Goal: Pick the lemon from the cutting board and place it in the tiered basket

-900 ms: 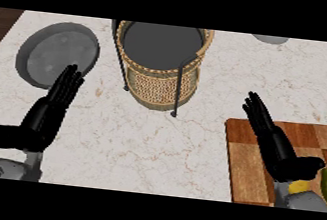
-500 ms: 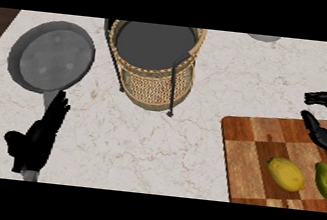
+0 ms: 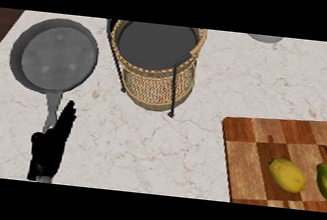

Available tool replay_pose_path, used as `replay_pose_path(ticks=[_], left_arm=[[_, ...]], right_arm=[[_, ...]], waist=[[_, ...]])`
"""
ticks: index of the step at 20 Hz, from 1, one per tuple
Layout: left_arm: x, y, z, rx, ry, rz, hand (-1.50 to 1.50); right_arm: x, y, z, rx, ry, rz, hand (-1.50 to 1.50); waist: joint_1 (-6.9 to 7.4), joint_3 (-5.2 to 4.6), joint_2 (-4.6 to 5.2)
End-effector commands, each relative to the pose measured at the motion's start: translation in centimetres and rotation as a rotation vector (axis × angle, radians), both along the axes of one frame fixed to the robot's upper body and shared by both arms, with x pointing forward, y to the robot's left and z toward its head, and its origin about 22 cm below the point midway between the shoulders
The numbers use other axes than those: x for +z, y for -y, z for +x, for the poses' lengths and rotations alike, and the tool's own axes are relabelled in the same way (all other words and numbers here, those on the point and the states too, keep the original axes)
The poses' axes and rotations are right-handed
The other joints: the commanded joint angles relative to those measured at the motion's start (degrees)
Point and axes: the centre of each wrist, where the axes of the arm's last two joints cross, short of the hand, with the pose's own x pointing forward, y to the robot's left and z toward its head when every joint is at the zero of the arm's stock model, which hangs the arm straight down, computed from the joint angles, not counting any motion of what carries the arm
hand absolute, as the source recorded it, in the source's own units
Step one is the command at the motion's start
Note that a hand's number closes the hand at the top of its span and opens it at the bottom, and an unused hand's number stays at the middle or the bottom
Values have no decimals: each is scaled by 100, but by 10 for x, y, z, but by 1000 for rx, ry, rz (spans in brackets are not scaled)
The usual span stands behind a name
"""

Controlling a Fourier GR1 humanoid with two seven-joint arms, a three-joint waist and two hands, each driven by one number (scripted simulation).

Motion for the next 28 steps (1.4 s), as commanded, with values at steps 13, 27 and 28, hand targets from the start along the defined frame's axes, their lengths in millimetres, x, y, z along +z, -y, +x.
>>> replay_pose_path(ticks=[13,27,28], left_arm=[[-4,5,-1,21,-44,2,0],[-6,4,-1,2,-35,-5,0],[-6,11,9,-7,-46,0,0]], right_arm=[[103,-35,-29,292,-458,-865,-150],[47,-118,-59,130,-548,-1072,-150],[46,-111,-49,114,-577,-1097,-150]], waist=[[-69,-39,-14],[103,-23,25],[116,-23,33]])
